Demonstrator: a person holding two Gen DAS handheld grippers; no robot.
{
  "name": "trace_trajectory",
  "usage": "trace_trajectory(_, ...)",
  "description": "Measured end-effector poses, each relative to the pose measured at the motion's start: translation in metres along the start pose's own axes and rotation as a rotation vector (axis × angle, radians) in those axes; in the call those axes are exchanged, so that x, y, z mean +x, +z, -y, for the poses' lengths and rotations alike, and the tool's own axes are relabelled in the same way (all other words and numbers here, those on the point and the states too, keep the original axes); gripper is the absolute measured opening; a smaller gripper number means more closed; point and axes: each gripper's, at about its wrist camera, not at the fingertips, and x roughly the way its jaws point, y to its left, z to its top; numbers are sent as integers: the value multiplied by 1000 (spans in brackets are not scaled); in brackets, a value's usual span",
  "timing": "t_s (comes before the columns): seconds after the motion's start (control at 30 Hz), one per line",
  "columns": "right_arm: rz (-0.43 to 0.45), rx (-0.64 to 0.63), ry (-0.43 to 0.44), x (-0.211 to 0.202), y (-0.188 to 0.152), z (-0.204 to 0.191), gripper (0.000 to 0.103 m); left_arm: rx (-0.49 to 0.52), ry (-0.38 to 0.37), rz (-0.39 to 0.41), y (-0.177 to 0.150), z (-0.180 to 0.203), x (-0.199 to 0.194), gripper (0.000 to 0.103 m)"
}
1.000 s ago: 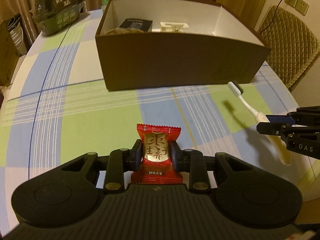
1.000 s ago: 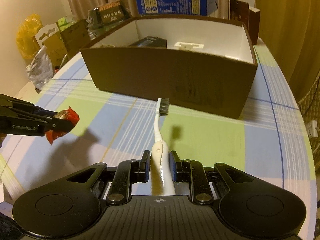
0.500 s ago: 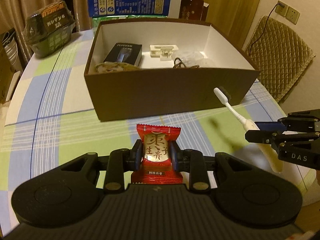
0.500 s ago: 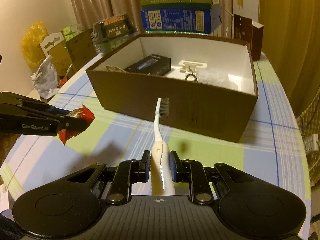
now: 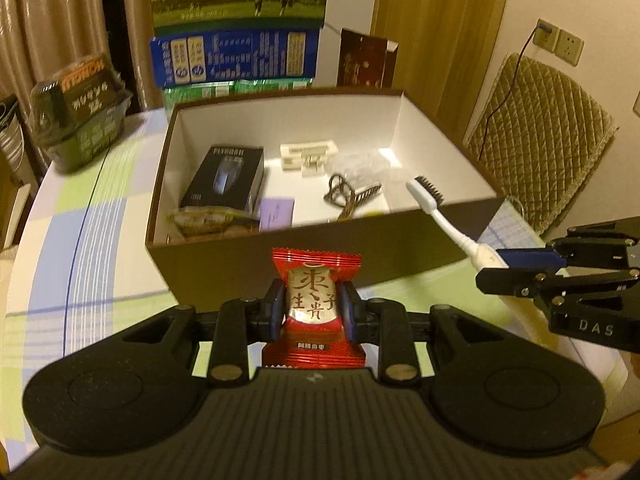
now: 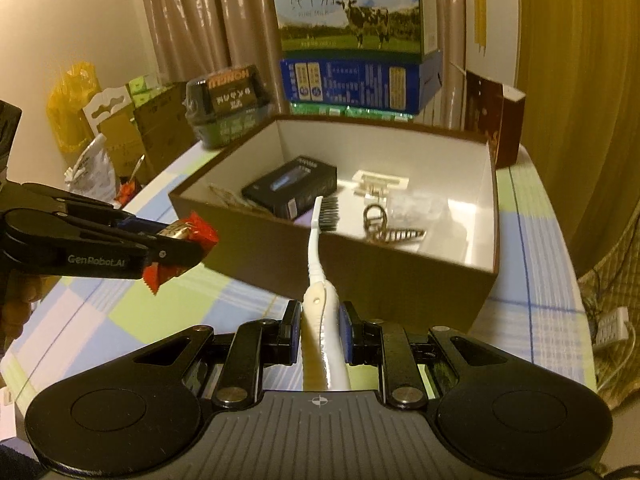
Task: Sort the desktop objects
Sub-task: 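Carry the candy packet with the left tool while the right tool carries the toothbrush to the box, then lower and release the candy packet with the left tool while the right tool releases the toothbrush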
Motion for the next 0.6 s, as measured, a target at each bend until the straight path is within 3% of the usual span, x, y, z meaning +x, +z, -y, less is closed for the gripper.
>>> trace_trajectory(0.6,79,43,-39,15,62,43,17,-13,-9,71,64,-3,25,24)
